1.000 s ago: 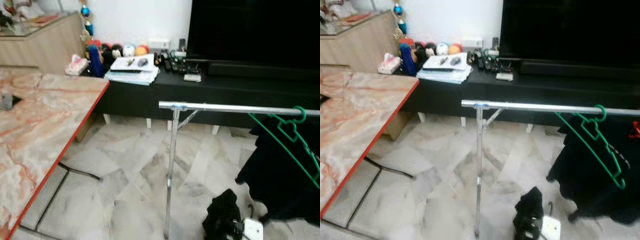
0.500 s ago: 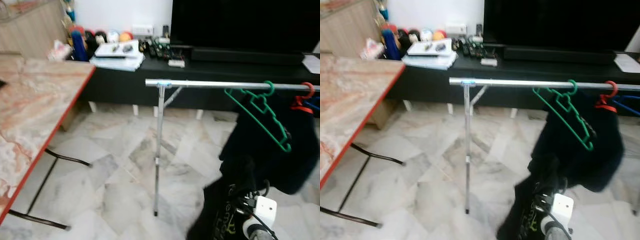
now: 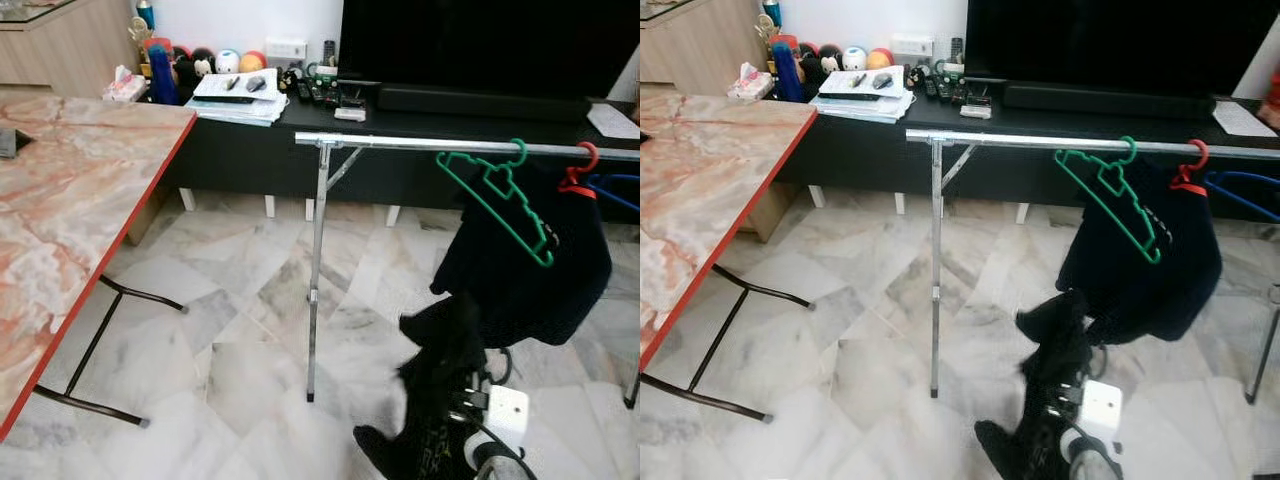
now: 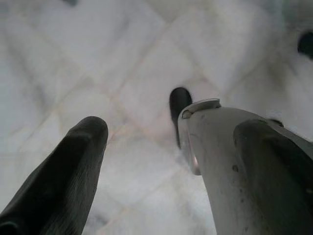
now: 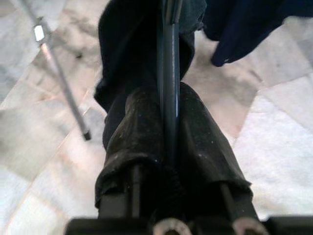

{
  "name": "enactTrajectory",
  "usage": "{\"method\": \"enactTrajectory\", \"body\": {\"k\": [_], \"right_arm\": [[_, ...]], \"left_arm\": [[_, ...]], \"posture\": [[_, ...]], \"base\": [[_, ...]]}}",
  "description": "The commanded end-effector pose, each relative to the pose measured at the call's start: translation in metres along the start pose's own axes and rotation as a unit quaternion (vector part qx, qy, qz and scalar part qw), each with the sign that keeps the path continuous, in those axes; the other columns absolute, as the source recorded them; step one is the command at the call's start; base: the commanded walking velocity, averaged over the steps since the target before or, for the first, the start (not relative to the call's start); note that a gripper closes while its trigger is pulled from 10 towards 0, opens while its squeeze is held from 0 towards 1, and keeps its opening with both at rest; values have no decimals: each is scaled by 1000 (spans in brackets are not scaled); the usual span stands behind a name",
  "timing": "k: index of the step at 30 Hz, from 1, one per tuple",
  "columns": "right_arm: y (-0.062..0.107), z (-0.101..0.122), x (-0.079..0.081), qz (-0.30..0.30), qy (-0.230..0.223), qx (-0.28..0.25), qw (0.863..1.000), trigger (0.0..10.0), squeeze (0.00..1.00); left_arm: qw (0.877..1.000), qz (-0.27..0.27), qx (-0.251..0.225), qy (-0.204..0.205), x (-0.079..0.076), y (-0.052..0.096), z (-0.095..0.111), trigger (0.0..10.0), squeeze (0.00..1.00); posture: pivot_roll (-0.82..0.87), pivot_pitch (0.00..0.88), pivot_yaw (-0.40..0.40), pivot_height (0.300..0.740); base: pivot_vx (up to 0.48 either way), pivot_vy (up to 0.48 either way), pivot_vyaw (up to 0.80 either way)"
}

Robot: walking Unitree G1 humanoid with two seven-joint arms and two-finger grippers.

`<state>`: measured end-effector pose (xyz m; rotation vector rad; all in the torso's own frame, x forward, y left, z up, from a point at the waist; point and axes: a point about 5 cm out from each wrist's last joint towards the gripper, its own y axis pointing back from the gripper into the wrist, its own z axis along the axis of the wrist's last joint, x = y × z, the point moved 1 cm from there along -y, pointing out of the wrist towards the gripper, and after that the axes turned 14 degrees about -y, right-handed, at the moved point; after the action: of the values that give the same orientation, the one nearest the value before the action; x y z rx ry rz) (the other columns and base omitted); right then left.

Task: Hang hanger

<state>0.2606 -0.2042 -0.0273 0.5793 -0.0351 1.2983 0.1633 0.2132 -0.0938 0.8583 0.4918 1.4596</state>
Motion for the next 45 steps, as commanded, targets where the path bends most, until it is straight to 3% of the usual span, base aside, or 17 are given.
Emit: {"method": "enactTrajectory", "body": {"k": [1, 45], "right_arm": [[1, 2, -5, -7, 1, -7, 1000, 10000, 0], [4, -3, -11, -26, 2, 6, 1000, 10000, 0]], "left_arm": [[1000, -10, 26, 5, -6, 4, -15, 10000, 0], [999, -10, 46, 5, -1, 8, -27, 10000, 0]], "posture": [[38, 128, -41, 740], [46, 141, -37, 740]], "base": [[-281, 0, 0], [-287, 0, 0]]}}
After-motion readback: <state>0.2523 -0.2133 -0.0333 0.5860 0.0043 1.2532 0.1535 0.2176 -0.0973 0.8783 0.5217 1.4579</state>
